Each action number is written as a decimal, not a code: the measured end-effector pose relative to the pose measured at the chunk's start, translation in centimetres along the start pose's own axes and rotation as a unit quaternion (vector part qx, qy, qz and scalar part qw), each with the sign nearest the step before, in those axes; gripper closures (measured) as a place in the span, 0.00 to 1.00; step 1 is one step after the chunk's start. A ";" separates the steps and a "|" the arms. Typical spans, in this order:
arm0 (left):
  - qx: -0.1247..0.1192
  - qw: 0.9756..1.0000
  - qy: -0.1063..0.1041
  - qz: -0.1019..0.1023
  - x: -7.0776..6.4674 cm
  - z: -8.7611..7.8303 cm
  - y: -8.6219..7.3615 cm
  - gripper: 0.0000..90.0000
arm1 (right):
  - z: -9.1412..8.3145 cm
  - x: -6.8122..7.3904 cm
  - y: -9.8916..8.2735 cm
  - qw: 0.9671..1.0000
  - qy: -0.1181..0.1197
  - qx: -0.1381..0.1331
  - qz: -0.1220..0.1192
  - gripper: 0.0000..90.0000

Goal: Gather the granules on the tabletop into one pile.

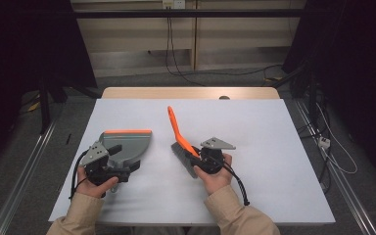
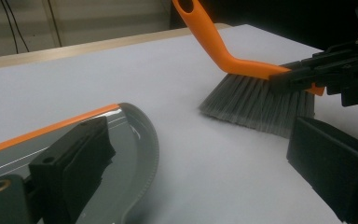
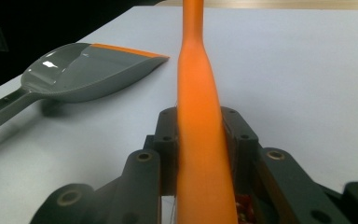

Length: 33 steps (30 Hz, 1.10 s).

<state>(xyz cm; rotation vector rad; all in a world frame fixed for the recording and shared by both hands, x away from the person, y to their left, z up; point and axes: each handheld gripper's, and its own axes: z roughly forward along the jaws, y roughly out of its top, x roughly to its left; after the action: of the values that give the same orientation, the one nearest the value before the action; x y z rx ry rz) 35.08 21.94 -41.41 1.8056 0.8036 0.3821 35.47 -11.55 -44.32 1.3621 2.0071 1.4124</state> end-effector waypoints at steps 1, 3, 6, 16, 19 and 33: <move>0.000 1.000 0.000 0.001 0.0 0.0 0.0 0.07 | -0.1 -0.1 0.0 1.000 0.001 0.001 -0.002 0.79; 0.000 1.000 0.000 0.001 0.0 0.0 0.0 0.07 | -0.2 -0.2 0.0 1.000 -0.002 0.002 -0.003 0.79; -0.002 1.000 0.000 0.000 0.0 -0.1 0.0 0.07 | -0.3 -0.5 0.0 1.000 0.000 0.001 0.001 0.79; -0.002 1.000 0.000 0.000 -0.1 -0.1 0.1 0.07 | -0.7 -1.1 0.1 1.000 0.002 0.004 0.001 0.79; -0.001 1.000 0.001 0.001 -0.1 -0.1 0.1 0.07 | -0.9 -1.2 0.3 1.000 0.003 0.002 -0.003 0.79; 0.000 1.000 -0.002 -0.001 -0.1 -0.2 0.2 0.07 | -3.3 -2.4 3.0 0.999 0.008 -0.037 -0.009 0.79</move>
<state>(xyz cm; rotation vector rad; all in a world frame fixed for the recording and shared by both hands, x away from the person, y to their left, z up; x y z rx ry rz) 34.92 21.95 -41.18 1.8050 0.8010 0.3770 35.82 -15.22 -40.85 1.3020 1.9513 1.4804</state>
